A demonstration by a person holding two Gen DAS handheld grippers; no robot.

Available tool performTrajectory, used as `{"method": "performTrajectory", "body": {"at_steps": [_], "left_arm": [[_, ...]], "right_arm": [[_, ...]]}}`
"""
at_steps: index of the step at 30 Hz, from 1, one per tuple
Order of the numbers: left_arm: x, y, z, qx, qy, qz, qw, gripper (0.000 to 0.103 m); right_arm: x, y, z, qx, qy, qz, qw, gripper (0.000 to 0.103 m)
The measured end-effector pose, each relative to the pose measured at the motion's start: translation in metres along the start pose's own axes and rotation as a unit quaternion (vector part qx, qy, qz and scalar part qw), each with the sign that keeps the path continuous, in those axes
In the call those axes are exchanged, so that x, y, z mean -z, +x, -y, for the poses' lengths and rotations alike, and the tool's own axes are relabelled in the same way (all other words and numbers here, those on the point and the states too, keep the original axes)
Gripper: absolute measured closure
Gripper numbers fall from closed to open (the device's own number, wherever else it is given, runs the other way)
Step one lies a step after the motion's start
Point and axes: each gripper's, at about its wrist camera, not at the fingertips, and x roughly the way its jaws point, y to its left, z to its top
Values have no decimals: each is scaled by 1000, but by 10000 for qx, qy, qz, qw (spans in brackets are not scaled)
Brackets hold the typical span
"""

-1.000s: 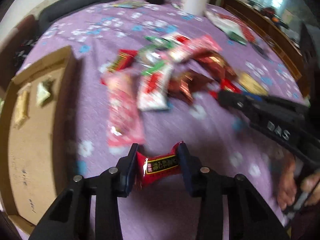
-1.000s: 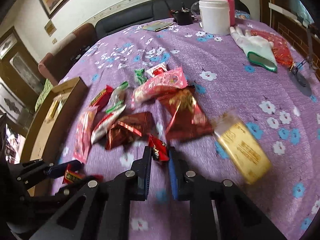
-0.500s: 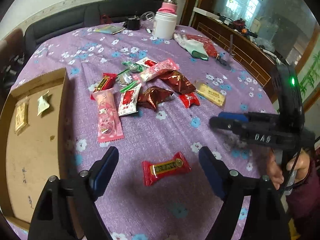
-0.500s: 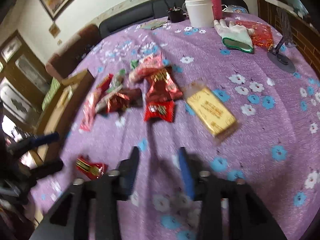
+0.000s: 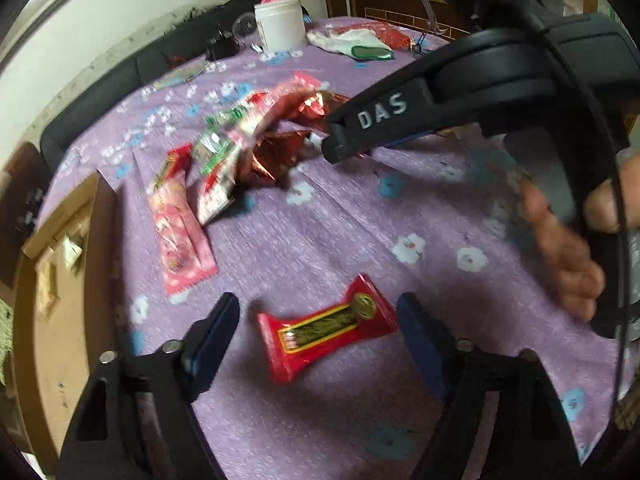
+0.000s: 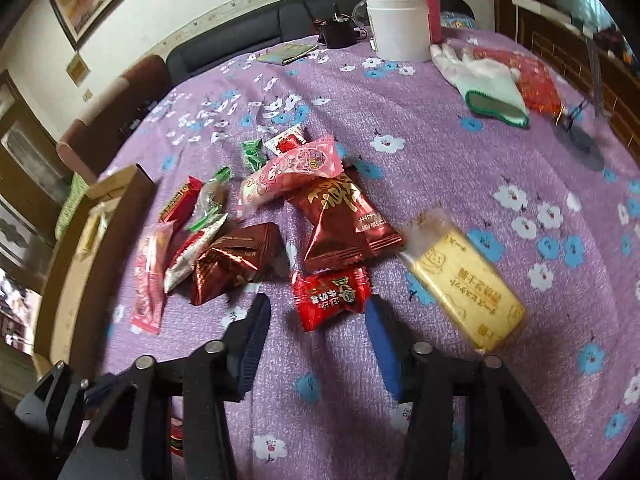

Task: Organize snacks
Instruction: 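Grasp the red candy bar with the left gripper while the right gripper grasps a small red candy, then carry both red candies to the tray and release them from both grippers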

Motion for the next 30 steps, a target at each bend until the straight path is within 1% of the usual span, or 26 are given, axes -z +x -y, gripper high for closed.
{"method": "performTrajectory", "body": {"at_steps": [1, 2, 3, 4, 5, 8, 11, 14, 16, 19, 21, 23, 24, 28, 30], "left_arm": [[1, -2, -4, 239, -126, -22, 9996, 54], [1, -5, -7, 277, -248, -8, 9993, 62], [2, -8, -9, 218, -278, 37, 9994, 64], [3, -12, -10, 218, -301, 50, 9993, 66], [3, -13, -10, 206, -334, 57, 9992, 67], [7, -27, -11, 180, -443, 176, 9987, 68], [11, -42, -16, 371, -682, 313, 9965, 68], [16, -60, -28, 613, -1028, 491, 9916, 68], [15, -75, -42, 751, -1334, 636, 9862, 68], [15, -95, -64, 783, -1687, 809, 9792, 68], [16, -106, -84, 639, -1877, 905, 9760, 68], [21, -119, -109, 273, -2054, 993, 9732, 68], [23, -122, -121, 152, -2131, 998, 9718, 68], [35, -130, -179, -414, -2539, 941, 9617, 68], [40, -126, -210, -663, -2762, 890, 9547, 68]], "right_arm": [[1, 1, -4, 114, -138, -17, 9998, 80], [1, 1, -4, 146, -201, 0, 9997, 80], [3, 0, -4, 124, -214, 8, 9997, 81], [5, -1, -2, 86, -211, 10, 9997, 86], [6, -3, -1, 25, -195, -3, 9998, 87], [14, -12, 5, -212, -114, 53, 9997, 87], [21, -23, 8, -327, -76, 120, 9994, 87], [27, -40, 7, -483, -134, 239, 9985, 87], [28, -52, 0, -577, -236, 329, 9975, 87], [28, -66, -15, -725, -436, 433, 9955, 87], [26, -71, -28, -792, -566, 469, 9941, 87], [22, -75, -48, -910, -732, 494, 9919, 86], [20, -75, -57, -951, -805, 499, 9910, 86], [11, -72, -100, -1173, -1124, 471, 9856, 86], [6, -66, -123, -1290, -1264, 419, 9827, 86]]}}
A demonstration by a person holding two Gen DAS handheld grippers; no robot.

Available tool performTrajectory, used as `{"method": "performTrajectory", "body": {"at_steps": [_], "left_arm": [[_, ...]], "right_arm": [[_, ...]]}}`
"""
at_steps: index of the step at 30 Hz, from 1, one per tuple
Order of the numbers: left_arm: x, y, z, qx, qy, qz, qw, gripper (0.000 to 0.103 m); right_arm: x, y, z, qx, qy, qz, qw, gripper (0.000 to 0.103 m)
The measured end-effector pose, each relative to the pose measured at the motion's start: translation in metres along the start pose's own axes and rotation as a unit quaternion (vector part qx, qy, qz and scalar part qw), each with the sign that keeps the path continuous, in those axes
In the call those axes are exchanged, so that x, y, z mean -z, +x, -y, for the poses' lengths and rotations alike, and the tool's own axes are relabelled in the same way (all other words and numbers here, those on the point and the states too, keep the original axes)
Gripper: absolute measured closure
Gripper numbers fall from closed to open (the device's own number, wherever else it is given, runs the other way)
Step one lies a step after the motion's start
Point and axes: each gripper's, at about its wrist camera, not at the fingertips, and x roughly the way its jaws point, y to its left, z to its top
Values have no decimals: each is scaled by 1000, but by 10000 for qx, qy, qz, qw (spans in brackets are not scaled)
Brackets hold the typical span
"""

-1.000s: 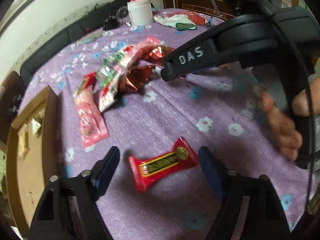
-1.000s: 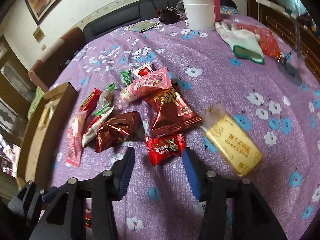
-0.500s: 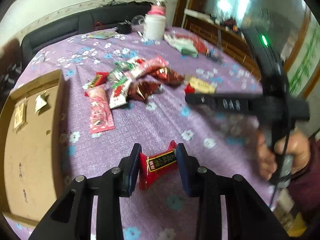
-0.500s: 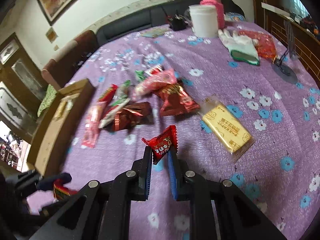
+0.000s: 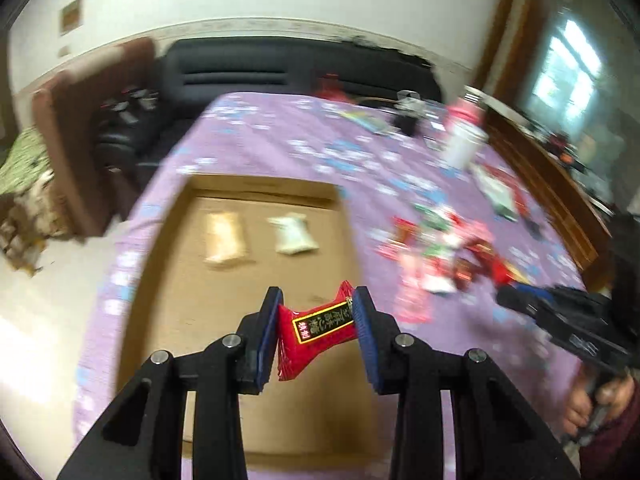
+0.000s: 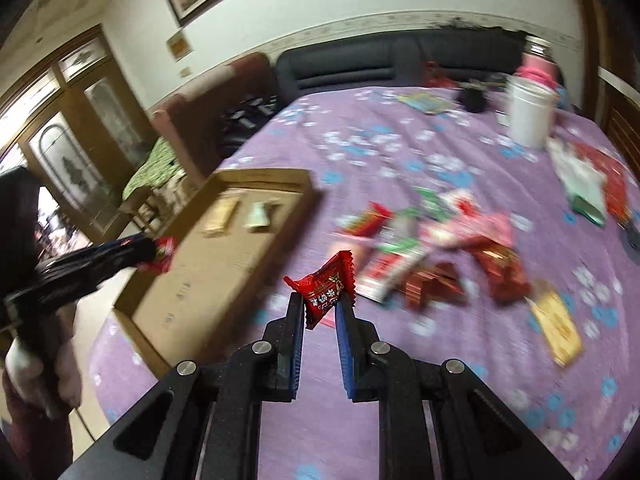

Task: Organize snacks
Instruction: 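Carry both red candies to the tray and release them from both grippers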

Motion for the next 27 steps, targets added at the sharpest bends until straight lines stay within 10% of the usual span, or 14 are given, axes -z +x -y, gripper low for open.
{"method": "performTrajectory", "body": {"at_steps": [16, 22, 27], "left_arm": [[-19, 104, -95, -502, -1061, -774, 9901, 68], [-17, 102, -101, -436, -1219, -701, 9891, 34], [-19, 89, -101, -298, -1319, -571, 9892, 30]], "right_arm": [[-44, 153, -95, -225, -619, -852, 9942, 86], [-43, 176, -99, -144, -745, -956, 9925, 84], [-46, 176, -98, -206, -690, -857, 9937, 71]]}}
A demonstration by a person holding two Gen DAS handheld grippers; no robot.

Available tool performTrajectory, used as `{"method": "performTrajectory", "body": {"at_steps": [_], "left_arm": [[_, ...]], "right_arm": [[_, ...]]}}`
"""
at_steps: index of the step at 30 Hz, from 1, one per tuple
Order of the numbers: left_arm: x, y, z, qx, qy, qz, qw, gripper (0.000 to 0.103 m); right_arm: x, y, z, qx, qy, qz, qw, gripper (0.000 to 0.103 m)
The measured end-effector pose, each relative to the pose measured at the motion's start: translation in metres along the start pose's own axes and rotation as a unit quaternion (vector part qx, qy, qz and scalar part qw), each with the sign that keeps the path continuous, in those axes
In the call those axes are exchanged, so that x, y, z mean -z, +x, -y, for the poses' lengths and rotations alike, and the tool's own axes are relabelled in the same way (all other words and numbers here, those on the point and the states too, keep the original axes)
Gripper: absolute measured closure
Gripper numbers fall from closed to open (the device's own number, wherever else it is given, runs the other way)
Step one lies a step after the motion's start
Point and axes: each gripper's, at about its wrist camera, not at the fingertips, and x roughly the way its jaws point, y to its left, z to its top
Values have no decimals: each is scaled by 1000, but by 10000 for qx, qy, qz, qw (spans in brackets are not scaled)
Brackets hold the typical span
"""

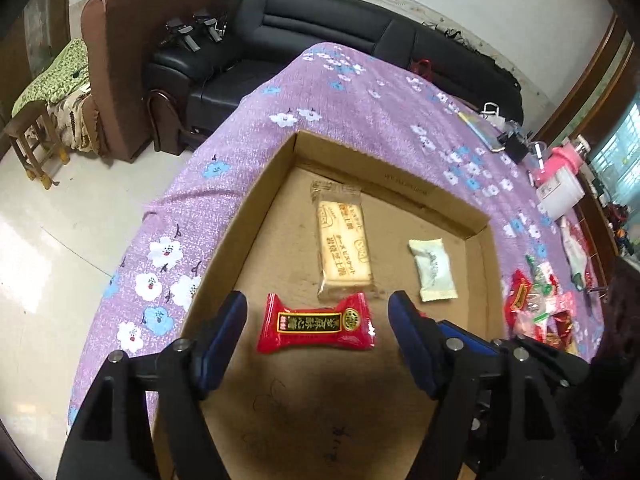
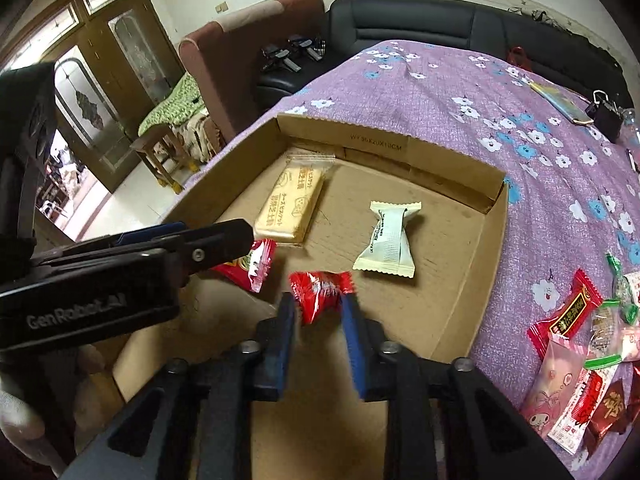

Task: Organize snacks
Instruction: 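Carry both red candies to the tray and release them from both grippers, then grasp the yellow cake bar with the right gripper while the left gripper grasps the brown-red pack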

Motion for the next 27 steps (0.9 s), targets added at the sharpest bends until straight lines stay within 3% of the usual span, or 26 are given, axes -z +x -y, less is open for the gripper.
{"method": "performTrajectory", "body": {"at_steps": [10, 12, 14, 17, 22, 27], "left_arm": [[16, -51, 22, 115, 83, 410, 9991, 29], [24, -61, 34, 127, 191, 475, 9986, 23], [31, -70, 49, 122, 316, 517, 9981, 9], [41, -76, 79, 46, 513, 379, 9980, 7], [62, -73, 120, 782, 686, -13, 9946, 7], [75, -50, 159, 941, 860, -333, 9913, 7]], "right_arm": [[21, -87, 42, -18, 352, 646, 9973, 68], [33, -111, 60, 113, 449, 776, 9959, 65], [49, -135, 82, 296, 610, 906, 9936, 59], [74, -162, 119, 622, 851, 989, 9895, 53], [113, -196, 181, 1132, 1357, 1052, 9786, 54], [145, -214, 237, 1458, 1907, 1057, 9650, 54]]}}
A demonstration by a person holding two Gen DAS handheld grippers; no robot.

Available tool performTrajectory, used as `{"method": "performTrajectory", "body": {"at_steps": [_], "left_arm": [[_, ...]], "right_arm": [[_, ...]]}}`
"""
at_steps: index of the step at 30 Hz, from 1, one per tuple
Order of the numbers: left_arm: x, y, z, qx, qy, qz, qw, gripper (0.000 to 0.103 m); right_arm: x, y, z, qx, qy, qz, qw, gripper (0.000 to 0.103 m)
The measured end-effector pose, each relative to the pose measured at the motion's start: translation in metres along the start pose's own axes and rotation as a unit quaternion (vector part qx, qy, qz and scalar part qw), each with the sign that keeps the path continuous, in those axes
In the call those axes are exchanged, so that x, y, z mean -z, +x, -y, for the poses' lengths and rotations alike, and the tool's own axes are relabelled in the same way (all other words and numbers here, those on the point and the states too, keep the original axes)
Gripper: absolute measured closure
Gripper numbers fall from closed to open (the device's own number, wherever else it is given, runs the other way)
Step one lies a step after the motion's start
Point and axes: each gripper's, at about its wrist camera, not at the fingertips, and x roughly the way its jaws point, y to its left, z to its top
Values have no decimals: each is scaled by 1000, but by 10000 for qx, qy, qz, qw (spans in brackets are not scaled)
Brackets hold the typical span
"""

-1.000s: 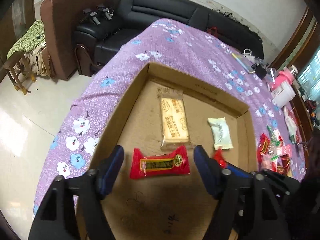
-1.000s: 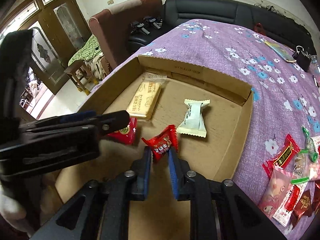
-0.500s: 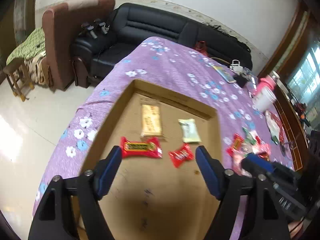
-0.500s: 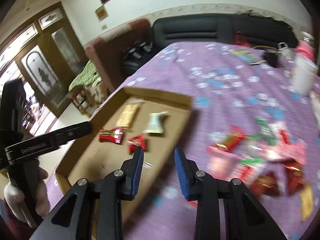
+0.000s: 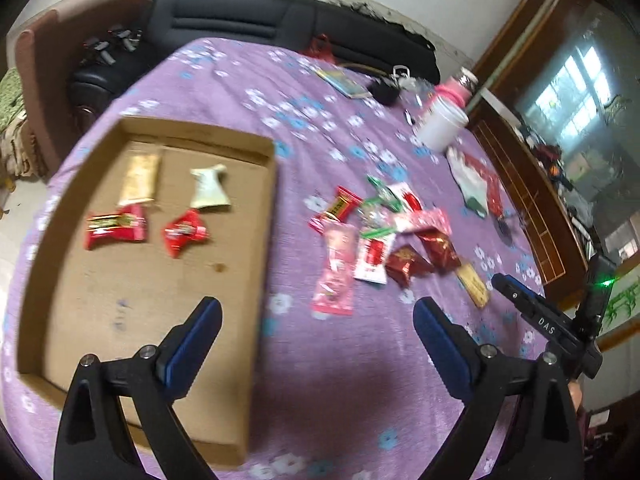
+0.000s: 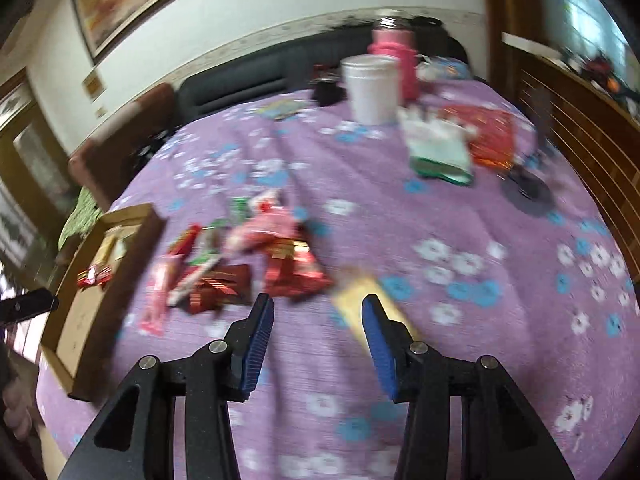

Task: Organize snacks
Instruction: 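Grasp the yellow cake bar with the right gripper while the left gripper grasps the brown-red pack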

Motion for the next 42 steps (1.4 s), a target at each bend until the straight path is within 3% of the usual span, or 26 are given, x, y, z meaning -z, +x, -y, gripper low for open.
{"method": "performTrajectory", "body": {"at_steps": [4, 10, 14, 21, 24, 26, 27, 29, 32, 33, 36, 37, 40, 42], "left_arm": [[-2, 19, 18, 76, 106, -114, 9999, 7], [-10, 53, 45, 73, 260, -360, 9990, 7], [-15, 73, 60, -10, 433, -374, 9984, 7], [-16, 113, 102, -270, 1252, -382, 9910, 11], [-12, 135, 119, -453, 1692, -624, 9826, 37], [-7, 144, 126, -616, 1937, -706, 9766, 65], [-4, 145, 128, -608, 2012, -757, 9747, 73], [5, 142, 134, -564, 2119, -805, 9723, 73], [26, 132, 143, -12, 2245, -1219, 9668, 80], [35, 127, 146, 84, 2287, -1308, 9646, 80], [45, 107, 147, -80, 2340, -1067, 9663, 78], [45, 100, 147, -137, 2378, -900, 9670, 71], [43, 86, 152, -528, 2575, -249, 9645, 28], [40, 82, 159, -558, 2692, 24, 9615, 25]], "right_arm": [[0, 8, 21, 169, 135, 35, 9998, 54], [3, 46, 21, 437, -110, -310, 9985, 54], [8, 51, 21, 426, -186, -195, 9987, 54], [20, 47, 15, 616, -518, -55, 9967, 61], [24, 41, 21, 592, -365, -97, 9975, 63], [28, 34, 31, 443, -167, -82, 9988, 64], [29, 32, 35, 385, -96, -73, 9992, 63], [32, 28, 41, 290, 13, -60, 9996, 64], [34, 25, 45, 202, 91, -51, 9997, 66], [34, 25, 46, 171, 115, -51, 9998, 66], [34, 25, 46, 163, 117, -49, 9998, 66], [34, 25, 47, 166, 113, -48, 9998, 66], [34, 25, 48, 131, 140, -42, 9998, 66], [34, 24, 49, 101, 167, -32, 9998, 66]]}}
